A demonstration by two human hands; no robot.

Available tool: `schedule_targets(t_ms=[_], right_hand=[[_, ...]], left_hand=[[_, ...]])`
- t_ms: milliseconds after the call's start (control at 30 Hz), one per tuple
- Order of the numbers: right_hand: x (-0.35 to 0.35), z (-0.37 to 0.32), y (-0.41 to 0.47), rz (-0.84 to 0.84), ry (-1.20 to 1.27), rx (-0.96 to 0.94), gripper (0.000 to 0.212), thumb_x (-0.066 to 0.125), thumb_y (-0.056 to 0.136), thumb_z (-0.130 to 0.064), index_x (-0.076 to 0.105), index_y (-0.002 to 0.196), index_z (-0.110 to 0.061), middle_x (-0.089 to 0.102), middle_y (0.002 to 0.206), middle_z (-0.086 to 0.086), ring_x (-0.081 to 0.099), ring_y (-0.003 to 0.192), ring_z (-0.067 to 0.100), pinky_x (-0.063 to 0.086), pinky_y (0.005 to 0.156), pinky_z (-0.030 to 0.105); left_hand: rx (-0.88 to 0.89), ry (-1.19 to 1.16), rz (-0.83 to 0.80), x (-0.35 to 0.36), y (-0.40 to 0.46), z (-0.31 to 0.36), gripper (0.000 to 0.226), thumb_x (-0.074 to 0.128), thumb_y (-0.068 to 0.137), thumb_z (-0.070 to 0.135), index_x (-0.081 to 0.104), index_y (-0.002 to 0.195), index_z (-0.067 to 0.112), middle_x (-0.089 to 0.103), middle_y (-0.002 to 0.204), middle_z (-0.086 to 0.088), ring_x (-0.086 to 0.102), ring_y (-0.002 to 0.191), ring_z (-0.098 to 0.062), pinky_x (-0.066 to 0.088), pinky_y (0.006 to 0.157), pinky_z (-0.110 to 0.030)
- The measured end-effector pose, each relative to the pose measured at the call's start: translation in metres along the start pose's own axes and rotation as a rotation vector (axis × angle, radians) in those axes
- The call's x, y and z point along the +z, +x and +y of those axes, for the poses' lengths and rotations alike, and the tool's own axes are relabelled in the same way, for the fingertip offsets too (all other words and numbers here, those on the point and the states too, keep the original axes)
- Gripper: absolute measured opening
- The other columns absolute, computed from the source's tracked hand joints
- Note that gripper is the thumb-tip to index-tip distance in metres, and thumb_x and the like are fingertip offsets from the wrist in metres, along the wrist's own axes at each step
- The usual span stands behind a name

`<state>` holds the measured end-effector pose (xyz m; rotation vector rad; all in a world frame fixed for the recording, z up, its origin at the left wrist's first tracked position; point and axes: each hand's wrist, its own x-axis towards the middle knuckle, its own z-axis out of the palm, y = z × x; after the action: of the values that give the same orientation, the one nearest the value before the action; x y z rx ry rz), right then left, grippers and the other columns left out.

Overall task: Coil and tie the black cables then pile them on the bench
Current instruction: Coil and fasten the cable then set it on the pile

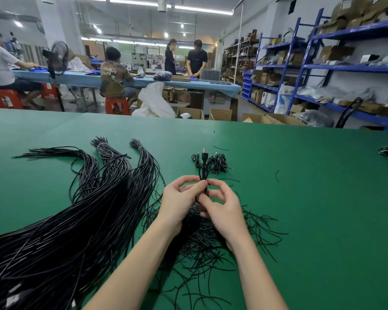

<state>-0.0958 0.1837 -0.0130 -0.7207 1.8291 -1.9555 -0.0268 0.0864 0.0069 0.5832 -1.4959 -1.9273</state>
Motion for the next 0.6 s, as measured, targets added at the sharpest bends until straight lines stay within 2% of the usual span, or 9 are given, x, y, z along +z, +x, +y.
schedule_targets(t_ms=[67,167,267,400,533,600], right_hand=[[-0.002,0.001,0.001,0.025,-0.048,-0.03,0.026,0.076,0.092,-0.018,0.065,0.11,-0.032,0.073,0.101,0.005,0.074,0.066,0.018,0.059,0.06,0.028],[-0.005,0.003,0.004,0.082,-0.077,-0.029,0.025,0.076,0.092,-0.016,0.066,0.112,-0.028,0.075,0.095,0.003,0.075,0.062,0.021,0.058,0.055,0.026],[-0.005,0.006,0.01,0.144,-0.116,-0.007,0.027,0.076,0.091,-0.013,0.065,0.113,-0.024,0.075,0.09,0.002,0.075,0.059,0.02,0.057,0.053,0.026],[0.003,0.004,0.047,0.162,-0.162,0.069,0.026,0.075,0.09,-0.01,0.063,0.11,-0.02,0.074,0.082,0.002,0.073,0.056,0.015,0.058,0.055,0.027],[0.013,-0.003,0.111,0.207,-0.258,0.122,0.033,0.074,0.088,-0.006,0.064,0.119,-0.01,0.074,0.091,0.011,0.069,0.048,0.011,0.059,0.053,0.024],[0.018,-0.003,0.134,0.213,-0.297,0.152,0.04,0.075,0.087,-0.011,0.061,0.125,-0.009,0.072,0.104,0.015,0.072,0.055,0.015,0.064,0.062,0.031]], left_hand=[[0.003,0.065,-0.009,-0.002,0.0,0.001,0.013,0.078,0.086,0.013,0.072,0.097,0.013,0.074,0.071,0.005,0.062,0.06,-0.004,0.047,0.054,-0.013],[0.033,0.172,0.004,-0.006,0.001,0.003,0.01,0.076,0.087,0.016,0.074,0.097,0.019,0.073,0.073,0.01,0.062,0.062,0.005,0.047,0.055,-0.01],[0.033,0.215,0.041,-0.011,0.005,0.004,0.011,0.073,0.09,0.019,0.072,0.1,0.022,0.069,0.084,0.007,0.058,0.066,-0.005,0.046,0.055,-0.012],[0.003,0.245,0.042,-0.018,0.009,0.001,0.01,0.073,0.091,0.023,0.07,0.1,0.024,0.068,0.089,0.006,0.061,0.07,-0.004,0.048,0.062,-0.017],[-0.028,0.221,0.033,-0.022,0.012,-0.003,0.009,0.074,0.089,0.023,0.071,0.098,0.023,0.069,0.087,0.005,0.062,0.066,-0.003,0.047,0.066,-0.023],[-0.04,0.226,0.024,-0.023,0.013,-0.005,0.009,0.073,0.089,0.024,0.072,0.097,0.023,0.071,0.089,0.004,0.062,0.066,-0.002,0.046,0.066,-0.023]])
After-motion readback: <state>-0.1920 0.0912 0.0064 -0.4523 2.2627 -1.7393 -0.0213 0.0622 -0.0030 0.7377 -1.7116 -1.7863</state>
